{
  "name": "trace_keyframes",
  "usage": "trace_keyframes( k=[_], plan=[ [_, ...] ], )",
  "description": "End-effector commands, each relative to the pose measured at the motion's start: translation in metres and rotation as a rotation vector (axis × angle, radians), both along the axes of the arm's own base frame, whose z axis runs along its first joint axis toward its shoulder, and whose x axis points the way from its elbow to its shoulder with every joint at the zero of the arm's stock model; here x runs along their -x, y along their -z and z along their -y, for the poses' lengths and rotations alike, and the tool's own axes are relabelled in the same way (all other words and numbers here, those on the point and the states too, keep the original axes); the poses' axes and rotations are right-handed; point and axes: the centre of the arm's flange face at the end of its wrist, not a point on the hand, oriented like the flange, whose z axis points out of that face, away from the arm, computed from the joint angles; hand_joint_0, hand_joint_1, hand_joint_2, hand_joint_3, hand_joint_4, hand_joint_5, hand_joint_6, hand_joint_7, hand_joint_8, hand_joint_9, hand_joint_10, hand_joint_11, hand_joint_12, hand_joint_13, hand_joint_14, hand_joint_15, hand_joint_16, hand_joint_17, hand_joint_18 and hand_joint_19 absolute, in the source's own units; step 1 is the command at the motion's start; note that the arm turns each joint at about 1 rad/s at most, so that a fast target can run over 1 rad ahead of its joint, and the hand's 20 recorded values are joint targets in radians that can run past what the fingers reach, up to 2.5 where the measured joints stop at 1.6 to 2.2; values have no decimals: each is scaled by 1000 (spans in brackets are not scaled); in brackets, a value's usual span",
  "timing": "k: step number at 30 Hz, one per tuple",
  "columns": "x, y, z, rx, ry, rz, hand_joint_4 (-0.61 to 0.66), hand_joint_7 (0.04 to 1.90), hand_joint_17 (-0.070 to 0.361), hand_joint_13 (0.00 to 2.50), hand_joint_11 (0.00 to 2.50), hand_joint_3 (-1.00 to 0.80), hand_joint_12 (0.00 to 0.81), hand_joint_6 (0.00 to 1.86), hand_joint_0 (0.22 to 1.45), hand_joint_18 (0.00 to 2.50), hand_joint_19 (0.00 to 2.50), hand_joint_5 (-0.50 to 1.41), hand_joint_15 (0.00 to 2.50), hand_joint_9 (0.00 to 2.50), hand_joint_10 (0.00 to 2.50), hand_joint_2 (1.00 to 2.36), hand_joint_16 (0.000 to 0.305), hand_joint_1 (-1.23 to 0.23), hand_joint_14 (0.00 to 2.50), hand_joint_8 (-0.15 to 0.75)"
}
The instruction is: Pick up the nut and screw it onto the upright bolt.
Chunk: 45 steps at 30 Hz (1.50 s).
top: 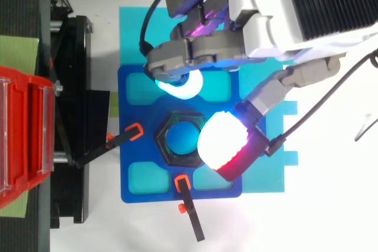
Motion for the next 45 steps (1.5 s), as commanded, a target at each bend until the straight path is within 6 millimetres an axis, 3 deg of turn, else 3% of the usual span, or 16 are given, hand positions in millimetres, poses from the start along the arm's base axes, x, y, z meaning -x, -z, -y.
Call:
trace_keyframes(
  k=[1,10,14,21,25,29,41,45],
  plan=[
    [-2,-3,-3,1,-3,7,191,1260,32,1115,248,-500,133,505,535,843,321,10,25,1572,10,1000,14,-259,0,248],
    [-7,-4,-25,-5,-21,26,241,979,43,998,174,-500,154,504,526,759,317,-50,6,1376,7,1000,19,-237,0,233],
    [-10,-2,-36,-8,-20,28,207,829,47,939,77,-500,158,503,519,719,301,-71,0,1268,3,1000,21,-217,0,218],
    [-14,3,-49,-11,-29,33,174,632,52,672,0,-500,176,501,503,423,155,-117,0,954,0,1000,23,-173,0,187],
    [-14,4,-52,-13,-25,26,169,613,54,561,0,-500,200,501,496,277,55,-128,0,824,0,1000,24,-151,0,183],
    [-10,19,-57,-15,-22,7,165,613,55,508,0,-500,210,501,494,195,7,-132,0,761,0,1000,25,-142,0,185],
    [-9,23,-54,-14,-17,-2,134,612,59,313,0,-500,249,501,485,0,0,-155,0,557,0,1000,26,-99,0,172],
    [-8,25,-53,-12,-15,-11,163,821,60,294,0,-500,257,503,484,0,0,-131,0,524,0,1000,27,-95,0,184]
  ],
)
